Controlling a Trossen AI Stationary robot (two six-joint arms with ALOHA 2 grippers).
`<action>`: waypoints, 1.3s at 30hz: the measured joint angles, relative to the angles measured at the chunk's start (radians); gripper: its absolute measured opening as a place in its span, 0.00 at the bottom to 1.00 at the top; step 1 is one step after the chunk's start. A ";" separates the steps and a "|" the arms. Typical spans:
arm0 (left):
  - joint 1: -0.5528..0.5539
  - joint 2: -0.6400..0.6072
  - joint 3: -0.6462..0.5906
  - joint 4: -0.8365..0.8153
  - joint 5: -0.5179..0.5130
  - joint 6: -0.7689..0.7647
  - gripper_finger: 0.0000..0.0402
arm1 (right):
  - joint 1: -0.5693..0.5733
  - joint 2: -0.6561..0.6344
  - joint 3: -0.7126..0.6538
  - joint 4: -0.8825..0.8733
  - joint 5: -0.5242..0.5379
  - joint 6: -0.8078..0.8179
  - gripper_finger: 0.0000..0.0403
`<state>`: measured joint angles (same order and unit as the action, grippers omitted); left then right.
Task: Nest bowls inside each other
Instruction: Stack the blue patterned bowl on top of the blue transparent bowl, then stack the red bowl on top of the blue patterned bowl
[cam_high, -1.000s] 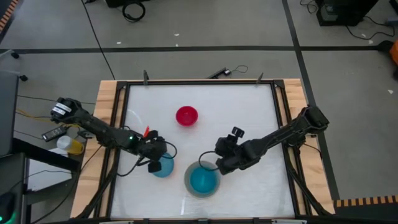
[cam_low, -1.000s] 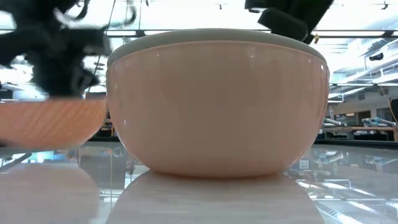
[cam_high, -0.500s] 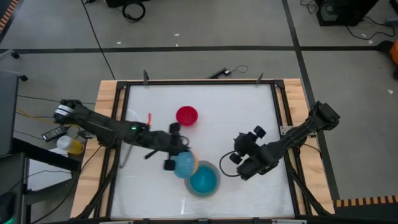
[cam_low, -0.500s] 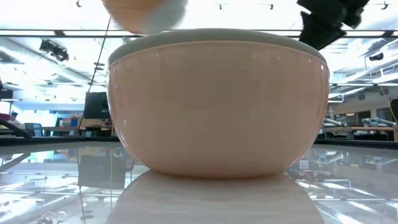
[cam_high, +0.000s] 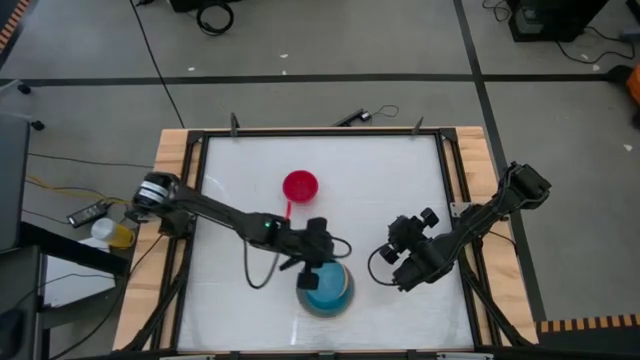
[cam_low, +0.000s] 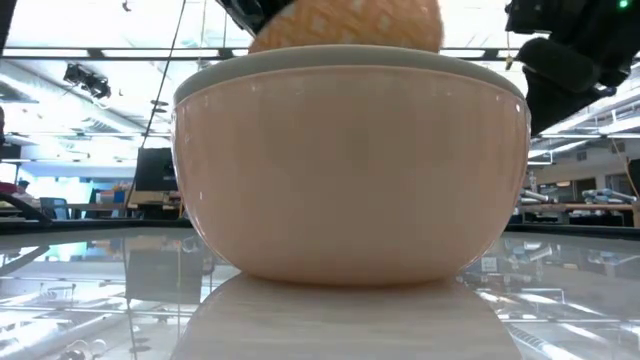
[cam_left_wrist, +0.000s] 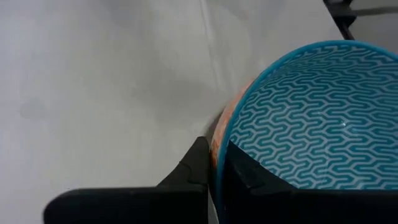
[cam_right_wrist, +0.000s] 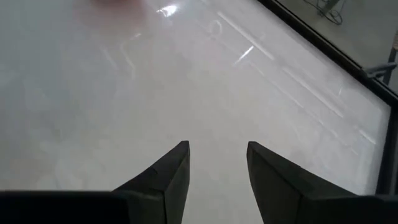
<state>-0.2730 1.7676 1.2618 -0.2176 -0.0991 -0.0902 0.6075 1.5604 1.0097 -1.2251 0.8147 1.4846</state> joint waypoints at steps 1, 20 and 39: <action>0.000 0.020 0.014 -0.006 0.001 -0.001 0.05 | 0.001 -0.001 -0.005 0.002 0.001 0.007 0.41; 0.000 0.105 0.123 -0.203 0.084 -0.057 0.33 | 0.005 -0.003 -0.029 0.016 -0.004 0.007 0.41; 0.322 -0.086 -0.067 -0.405 -0.189 0.135 0.53 | 0.012 -0.002 -0.169 0.219 -0.013 0.052 0.41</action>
<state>0.0488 1.6814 1.1948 -0.6229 -0.2882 0.0450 0.6197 1.5581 0.8408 -1.0065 0.8017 1.5368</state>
